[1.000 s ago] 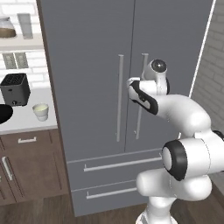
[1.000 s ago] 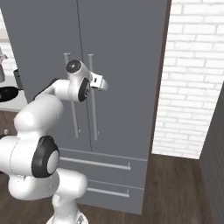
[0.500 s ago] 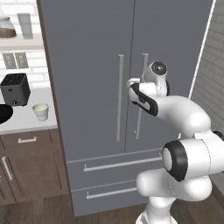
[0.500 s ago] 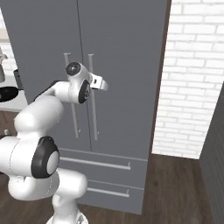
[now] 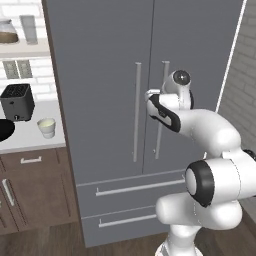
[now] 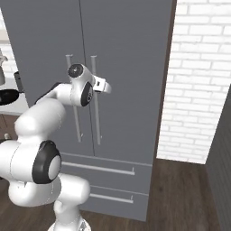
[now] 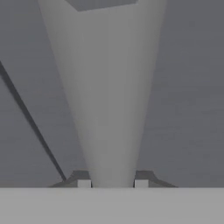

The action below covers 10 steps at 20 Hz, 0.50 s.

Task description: Grab a lemon wedge from the fridge and one ice cube from the ice bowl, and put them in the glass of lemonade.

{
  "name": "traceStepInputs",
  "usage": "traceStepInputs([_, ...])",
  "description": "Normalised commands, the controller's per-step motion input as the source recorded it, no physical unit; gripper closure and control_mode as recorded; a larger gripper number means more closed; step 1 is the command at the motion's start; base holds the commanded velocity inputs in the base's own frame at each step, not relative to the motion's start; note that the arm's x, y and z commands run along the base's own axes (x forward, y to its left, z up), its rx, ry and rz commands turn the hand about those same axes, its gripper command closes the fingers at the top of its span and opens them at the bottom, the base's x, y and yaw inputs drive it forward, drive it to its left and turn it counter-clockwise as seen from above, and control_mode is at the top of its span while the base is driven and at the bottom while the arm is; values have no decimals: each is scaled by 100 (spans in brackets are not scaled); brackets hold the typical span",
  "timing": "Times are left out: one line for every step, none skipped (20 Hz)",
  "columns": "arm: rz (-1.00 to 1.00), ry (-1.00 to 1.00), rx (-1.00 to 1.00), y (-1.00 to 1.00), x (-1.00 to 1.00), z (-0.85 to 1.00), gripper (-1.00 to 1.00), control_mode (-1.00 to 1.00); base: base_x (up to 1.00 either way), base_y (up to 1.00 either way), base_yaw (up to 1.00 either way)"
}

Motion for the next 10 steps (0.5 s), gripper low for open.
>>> traceStepInputs([0,0,0,-11,0,0,100,-100,0,0,0])
traceStepInputs([0,0,-1,-40,8,0,100,-100,0,0,0])
traceStepInputs([0,0,-1,-55,0,0,100,-100,0,0,0])
traceStepInputs([0,-1,0,-62,0,0,100,-100,0,0,0])
traceStepInputs([-1,0,0,-79,0,0,100,-100,0,0,0])
traceStepInputs([-1,-1,0,-86,-7,0,100,-100,0,0,0])
traceStepInputs([-1,0,0,-89,-22,3,100,-100,0,0,0])
traceStepInputs([-2,0,0,-93,-34,9,100,-100,0,0,0])
traceStepInputs([-3,-1,0,-96,-43,14,100,-100,0,0,0])
traceStepInputs([-3,0,0,-100,-48,16,100,-100,0,0,0])
